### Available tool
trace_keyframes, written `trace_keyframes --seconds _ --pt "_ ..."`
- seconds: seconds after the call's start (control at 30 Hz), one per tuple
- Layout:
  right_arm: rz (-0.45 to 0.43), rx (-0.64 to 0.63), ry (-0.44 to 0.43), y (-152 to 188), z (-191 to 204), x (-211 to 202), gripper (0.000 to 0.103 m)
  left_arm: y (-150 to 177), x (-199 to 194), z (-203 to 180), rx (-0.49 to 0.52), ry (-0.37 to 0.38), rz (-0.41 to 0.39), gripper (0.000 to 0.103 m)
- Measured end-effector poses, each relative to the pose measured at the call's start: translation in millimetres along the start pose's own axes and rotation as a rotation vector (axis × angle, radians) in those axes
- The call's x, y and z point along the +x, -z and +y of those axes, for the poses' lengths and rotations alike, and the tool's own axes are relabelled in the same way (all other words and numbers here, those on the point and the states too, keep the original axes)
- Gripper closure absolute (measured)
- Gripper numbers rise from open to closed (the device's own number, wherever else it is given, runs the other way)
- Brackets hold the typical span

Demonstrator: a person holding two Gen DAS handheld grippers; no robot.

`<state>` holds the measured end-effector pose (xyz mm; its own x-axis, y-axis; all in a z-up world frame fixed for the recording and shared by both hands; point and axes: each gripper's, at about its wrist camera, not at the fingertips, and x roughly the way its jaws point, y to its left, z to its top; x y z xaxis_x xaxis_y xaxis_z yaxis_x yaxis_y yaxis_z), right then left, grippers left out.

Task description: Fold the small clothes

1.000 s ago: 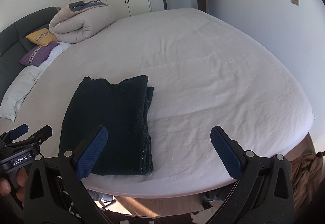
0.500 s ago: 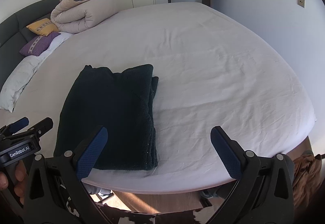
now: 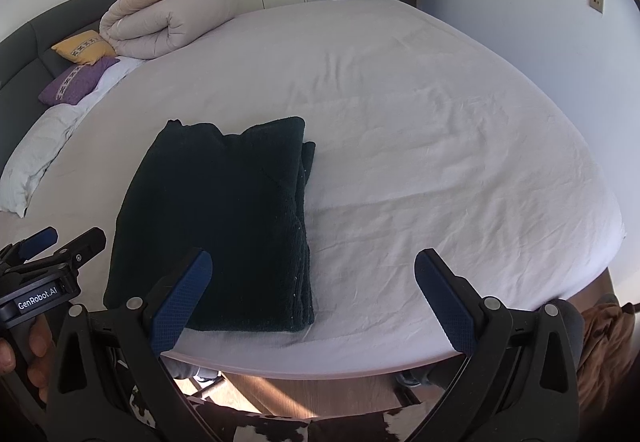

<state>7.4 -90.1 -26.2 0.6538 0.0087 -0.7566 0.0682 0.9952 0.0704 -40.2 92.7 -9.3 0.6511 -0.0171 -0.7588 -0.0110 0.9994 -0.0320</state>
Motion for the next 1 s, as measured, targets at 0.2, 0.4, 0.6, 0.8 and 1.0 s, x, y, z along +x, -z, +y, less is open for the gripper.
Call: trace_keyframes --seconds 0.2,0.4,0.6,0.8,1.0 --pt "0.002 0.002 0.001 1.6 1.2 0.9 0.000 1.2 1.1 -0.7 0.000 0.000 0.002 0.000" --pt "0.011 0.008 0.002 5.0 3.1 3.7 0.000 2.2 2.4 -2.2 -0.001 0.001 0.006 0.000" --pt "0.019 0.012 0.002 6.3 2.7 6.5 0.000 2.9 2.6 -2.8 0.000 0.001 0.008 0.000" --pt "0.023 0.014 0.003 6.5 2.3 8.6 0.000 3.6 3.1 -3.3 0.001 0.001 0.009 0.000" --pt "0.023 0.014 0.003 6.8 2.2 8.8 0.000 3.8 3.1 -3.6 0.000 -0.001 0.009 0.000"
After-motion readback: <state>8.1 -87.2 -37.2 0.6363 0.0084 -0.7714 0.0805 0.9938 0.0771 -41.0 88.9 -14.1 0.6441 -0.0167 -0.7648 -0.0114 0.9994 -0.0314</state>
